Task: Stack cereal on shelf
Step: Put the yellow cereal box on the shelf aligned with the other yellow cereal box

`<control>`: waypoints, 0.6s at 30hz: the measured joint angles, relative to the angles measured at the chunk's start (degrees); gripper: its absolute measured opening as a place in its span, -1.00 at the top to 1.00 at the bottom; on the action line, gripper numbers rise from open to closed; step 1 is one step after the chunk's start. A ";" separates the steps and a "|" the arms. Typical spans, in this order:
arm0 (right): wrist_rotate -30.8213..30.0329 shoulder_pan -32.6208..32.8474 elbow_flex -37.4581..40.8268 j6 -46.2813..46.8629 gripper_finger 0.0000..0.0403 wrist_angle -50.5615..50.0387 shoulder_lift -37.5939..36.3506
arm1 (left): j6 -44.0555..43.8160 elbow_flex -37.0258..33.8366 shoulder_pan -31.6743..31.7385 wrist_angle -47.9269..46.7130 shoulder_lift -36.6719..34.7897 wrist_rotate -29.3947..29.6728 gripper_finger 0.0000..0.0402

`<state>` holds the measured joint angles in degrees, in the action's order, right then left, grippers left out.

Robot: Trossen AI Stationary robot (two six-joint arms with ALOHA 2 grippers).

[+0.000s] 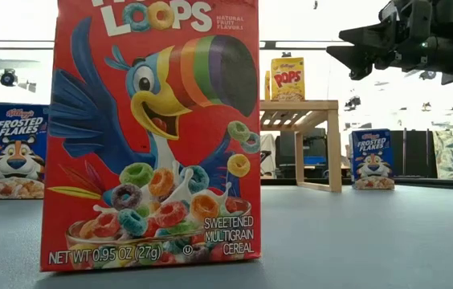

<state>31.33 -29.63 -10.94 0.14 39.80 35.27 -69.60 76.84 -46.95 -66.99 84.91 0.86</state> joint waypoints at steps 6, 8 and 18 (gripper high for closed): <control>-0.04 0.00 0.00 -0.05 -0.28 0.14 0.00 | -0.16 5.12 -0.98 -2.74 5.21 0.09 -0.46; -0.02 0.00 0.00 -0.11 -0.28 0.14 0.00 | -0.11 6.63 -1.52 -4.53 7.21 0.01 -0.51; -0.02 0.00 0.00 -0.15 -0.28 0.05 0.00 | -3.77 10.97 -5.68 -6.91 12.60 -1.54 -0.53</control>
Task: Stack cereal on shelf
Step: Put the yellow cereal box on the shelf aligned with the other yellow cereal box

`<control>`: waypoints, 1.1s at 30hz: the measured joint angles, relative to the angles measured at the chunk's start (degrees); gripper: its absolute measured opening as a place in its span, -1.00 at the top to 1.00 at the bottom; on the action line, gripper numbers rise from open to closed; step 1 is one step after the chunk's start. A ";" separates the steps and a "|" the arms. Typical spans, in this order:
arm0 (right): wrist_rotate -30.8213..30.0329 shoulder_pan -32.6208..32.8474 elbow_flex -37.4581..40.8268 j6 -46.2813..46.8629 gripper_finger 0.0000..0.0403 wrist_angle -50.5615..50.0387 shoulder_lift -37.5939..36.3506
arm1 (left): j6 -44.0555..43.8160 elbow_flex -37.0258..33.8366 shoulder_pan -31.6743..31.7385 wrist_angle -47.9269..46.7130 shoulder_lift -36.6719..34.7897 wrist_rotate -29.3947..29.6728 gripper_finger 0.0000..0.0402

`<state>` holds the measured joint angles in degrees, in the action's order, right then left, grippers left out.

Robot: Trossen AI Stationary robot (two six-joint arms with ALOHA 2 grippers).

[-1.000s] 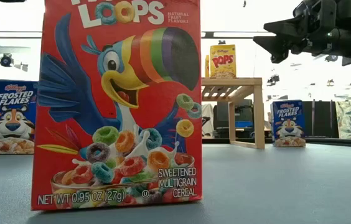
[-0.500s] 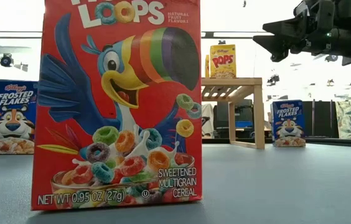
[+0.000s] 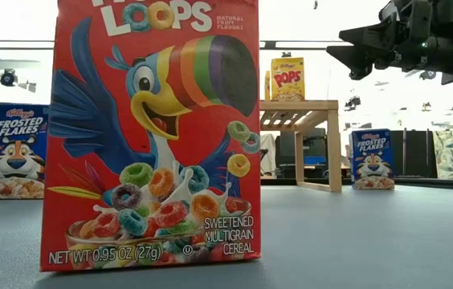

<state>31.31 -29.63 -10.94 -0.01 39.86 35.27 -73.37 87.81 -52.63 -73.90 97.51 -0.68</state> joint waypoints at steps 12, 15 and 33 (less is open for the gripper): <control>-0.62 0.00 0.00 0.00 -0.28 -0.06 0.11 | -4.08 -0.72 -3.47 1.52 1.19 3.42 -0.49; -1.22 0.00 -0.02 -0.02 -0.28 -0.08 0.11 | -3.06 -0.79 -3.61 0.28 1.96 3.16 -0.49; -1.40 0.00 -0.02 -0.04 -0.28 -0.15 0.11 | -4.11 -3.12 -5.09 3.74 2.89 4.69 -0.47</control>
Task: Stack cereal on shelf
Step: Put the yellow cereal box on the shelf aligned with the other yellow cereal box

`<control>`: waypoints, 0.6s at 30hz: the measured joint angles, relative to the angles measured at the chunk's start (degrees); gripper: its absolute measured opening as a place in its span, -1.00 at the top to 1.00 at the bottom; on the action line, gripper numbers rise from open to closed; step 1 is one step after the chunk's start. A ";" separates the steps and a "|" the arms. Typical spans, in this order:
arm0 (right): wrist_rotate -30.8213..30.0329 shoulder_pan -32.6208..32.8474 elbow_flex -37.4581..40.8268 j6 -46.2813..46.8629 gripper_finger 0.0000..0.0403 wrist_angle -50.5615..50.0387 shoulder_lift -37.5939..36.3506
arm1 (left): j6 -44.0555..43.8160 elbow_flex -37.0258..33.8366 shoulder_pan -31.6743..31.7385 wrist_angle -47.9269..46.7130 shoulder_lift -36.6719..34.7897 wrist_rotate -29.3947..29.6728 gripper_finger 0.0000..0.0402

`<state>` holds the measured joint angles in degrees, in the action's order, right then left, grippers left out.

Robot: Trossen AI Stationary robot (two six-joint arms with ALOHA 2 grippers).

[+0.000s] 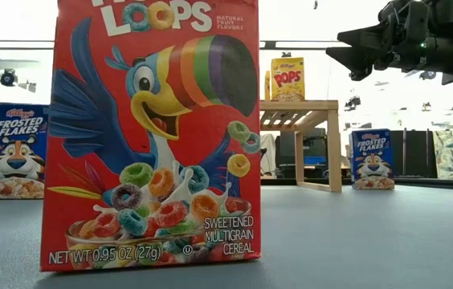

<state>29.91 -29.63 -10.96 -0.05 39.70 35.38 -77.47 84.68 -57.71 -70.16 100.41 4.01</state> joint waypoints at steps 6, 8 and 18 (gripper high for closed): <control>-0.02 0.00 0.00 0.00 -0.28 0.00 0.00 | 0.06 -1.72 0.00 2.42 -0.14 0.00 -0.41; -0.04 0.00 0.00 0.02 -0.28 0.00 0.00 | 0.05 -2.15 -0.04 2.84 -0.14 0.00 -0.39; -0.04 0.00 0.00 0.02 -0.28 0.00 0.00 | -1.74 -2.34 -0.46 3.61 -1.26 2.96 -0.36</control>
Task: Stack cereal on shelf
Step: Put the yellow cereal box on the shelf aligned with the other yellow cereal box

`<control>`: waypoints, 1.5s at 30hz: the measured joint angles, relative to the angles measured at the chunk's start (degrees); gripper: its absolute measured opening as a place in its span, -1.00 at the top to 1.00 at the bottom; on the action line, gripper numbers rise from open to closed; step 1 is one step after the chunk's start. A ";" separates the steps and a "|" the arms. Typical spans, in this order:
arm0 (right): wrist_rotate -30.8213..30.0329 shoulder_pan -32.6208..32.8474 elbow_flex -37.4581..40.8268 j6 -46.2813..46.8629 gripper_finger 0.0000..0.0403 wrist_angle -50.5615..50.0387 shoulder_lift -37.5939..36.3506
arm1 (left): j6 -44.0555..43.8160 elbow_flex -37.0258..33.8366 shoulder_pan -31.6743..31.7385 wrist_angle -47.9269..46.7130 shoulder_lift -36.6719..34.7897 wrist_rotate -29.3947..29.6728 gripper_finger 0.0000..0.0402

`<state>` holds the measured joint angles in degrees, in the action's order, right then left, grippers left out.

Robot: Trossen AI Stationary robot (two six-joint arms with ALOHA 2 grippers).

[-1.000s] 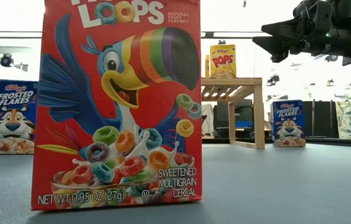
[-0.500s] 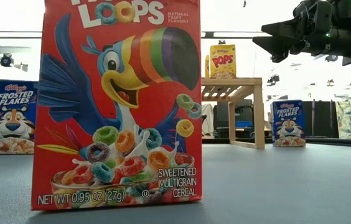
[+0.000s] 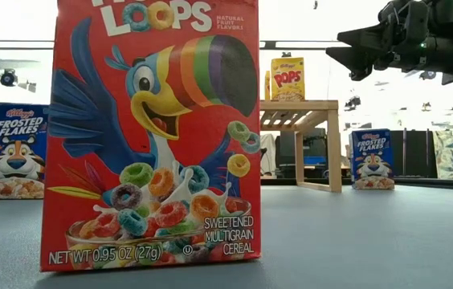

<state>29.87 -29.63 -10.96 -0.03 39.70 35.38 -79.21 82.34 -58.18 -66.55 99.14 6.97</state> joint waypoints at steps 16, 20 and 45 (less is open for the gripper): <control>-0.09 0.00 0.00 -0.20 -0.28 0.02 0.00 | -4.06 -8.58 -0.94 8.09 -5.65 1.10 -0.36; -0.54 0.00 0.00 -0.20 -0.28 0.02 0.00 | -3.24 -9.34 -1.00 8.06 -6.25 1.06 -0.30; -1.49 -0.02 0.00 0.09 -0.28 0.00 0.02 | -2.76 -6.16 -0.37 3.61 -10.06 7.19 0.07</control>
<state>28.38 -29.65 -10.96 0.06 39.70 35.40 -81.97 76.18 -58.54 -62.94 89.08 14.16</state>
